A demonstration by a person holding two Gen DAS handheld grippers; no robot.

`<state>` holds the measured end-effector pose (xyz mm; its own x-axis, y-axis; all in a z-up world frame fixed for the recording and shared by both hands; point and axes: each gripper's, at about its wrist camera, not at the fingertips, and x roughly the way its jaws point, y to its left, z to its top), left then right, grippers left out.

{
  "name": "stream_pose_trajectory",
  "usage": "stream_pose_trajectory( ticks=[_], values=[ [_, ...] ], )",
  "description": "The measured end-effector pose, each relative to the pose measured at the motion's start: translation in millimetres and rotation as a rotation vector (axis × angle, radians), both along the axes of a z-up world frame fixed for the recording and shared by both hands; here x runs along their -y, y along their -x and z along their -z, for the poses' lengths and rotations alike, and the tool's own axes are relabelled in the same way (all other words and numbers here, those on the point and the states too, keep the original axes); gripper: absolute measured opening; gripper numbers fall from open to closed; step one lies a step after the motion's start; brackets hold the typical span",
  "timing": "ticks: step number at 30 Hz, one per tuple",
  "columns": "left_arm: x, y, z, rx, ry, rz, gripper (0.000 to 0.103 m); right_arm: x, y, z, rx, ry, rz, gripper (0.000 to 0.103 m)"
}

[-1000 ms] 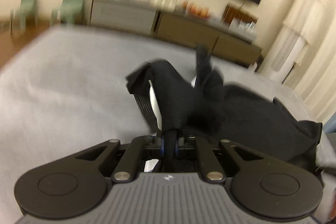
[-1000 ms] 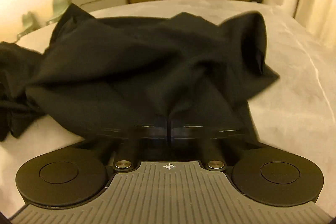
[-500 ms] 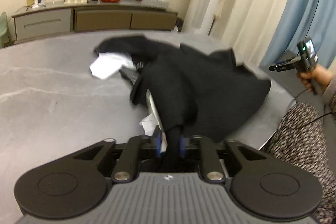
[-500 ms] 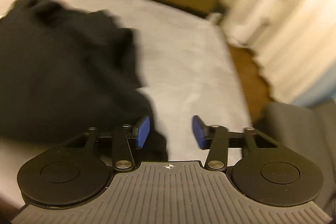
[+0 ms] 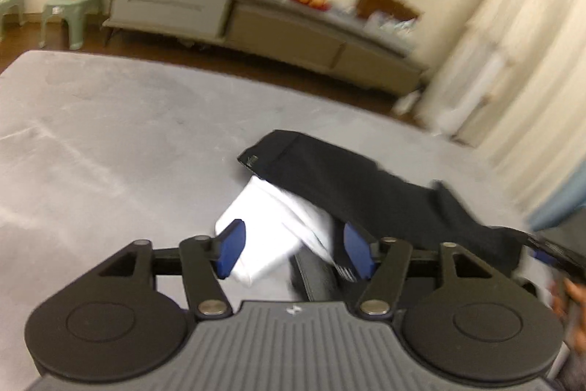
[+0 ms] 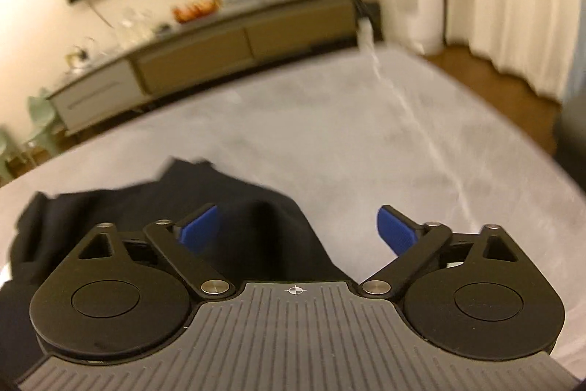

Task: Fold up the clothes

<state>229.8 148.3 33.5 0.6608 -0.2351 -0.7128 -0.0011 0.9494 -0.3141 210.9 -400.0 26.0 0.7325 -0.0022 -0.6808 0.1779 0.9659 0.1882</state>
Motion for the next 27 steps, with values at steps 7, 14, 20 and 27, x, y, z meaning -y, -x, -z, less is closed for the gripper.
stream_pose_trajectory(
  ticks=[7,14,20,27],
  values=[
    [17.4,-86.3,62.7,-0.196,0.052,-0.087,0.062,19.3,-10.8,23.1,-0.068,-0.095,-0.089,0.066],
    [18.4,-75.8,46.2,-0.052,0.059,-0.089,0.002,-5.6,-12.6,3.2,0.024,0.026,-0.182,0.005],
    [-58.2,58.4,-61.4,0.503,0.188,-0.276,0.001,-6.4,30.7,-75.2,0.443,0.478,0.098,0.005],
    [-70.6,91.9,28.3,-0.005,-0.057,-0.304,0.002,65.4,-33.5,30.8,-0.073,-0.032,0.140,0.032]
  ],
)
